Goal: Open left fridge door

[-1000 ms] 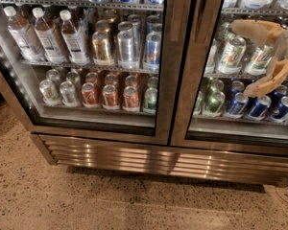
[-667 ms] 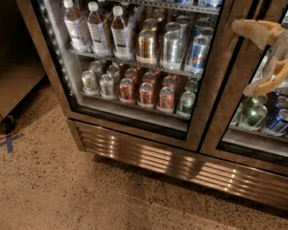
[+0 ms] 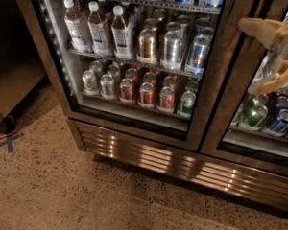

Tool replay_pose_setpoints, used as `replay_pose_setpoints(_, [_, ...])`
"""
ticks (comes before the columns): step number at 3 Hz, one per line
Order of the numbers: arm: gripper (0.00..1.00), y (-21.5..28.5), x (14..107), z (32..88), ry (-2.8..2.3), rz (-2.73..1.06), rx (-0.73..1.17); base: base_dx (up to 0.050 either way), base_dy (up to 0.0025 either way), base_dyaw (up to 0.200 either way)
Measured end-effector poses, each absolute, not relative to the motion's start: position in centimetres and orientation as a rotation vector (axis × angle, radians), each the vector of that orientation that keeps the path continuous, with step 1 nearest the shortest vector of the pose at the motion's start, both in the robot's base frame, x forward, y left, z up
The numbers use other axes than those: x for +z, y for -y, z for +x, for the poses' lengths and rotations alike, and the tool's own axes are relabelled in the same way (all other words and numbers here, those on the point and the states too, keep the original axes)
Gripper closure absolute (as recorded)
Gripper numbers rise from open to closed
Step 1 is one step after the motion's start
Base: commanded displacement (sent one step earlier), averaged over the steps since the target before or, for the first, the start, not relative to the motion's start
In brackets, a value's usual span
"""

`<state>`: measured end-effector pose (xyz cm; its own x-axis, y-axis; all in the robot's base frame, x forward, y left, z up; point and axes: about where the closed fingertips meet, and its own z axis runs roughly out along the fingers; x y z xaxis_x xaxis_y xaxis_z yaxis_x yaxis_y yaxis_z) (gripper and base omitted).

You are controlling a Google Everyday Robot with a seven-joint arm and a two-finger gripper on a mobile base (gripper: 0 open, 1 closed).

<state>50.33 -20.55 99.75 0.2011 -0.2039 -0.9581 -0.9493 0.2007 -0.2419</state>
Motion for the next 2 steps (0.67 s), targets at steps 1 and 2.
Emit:
replay_pose_setpoints(1, [0.0,22.2,100.3,50.3,-1.267,-1.224,0.763,0.0,0.0,0.0])
replay_pose_setpoints(2, [0.0,21.6,102.0,50.2,-1.244,-1.235,0.74,0.0,0.0,0.0])
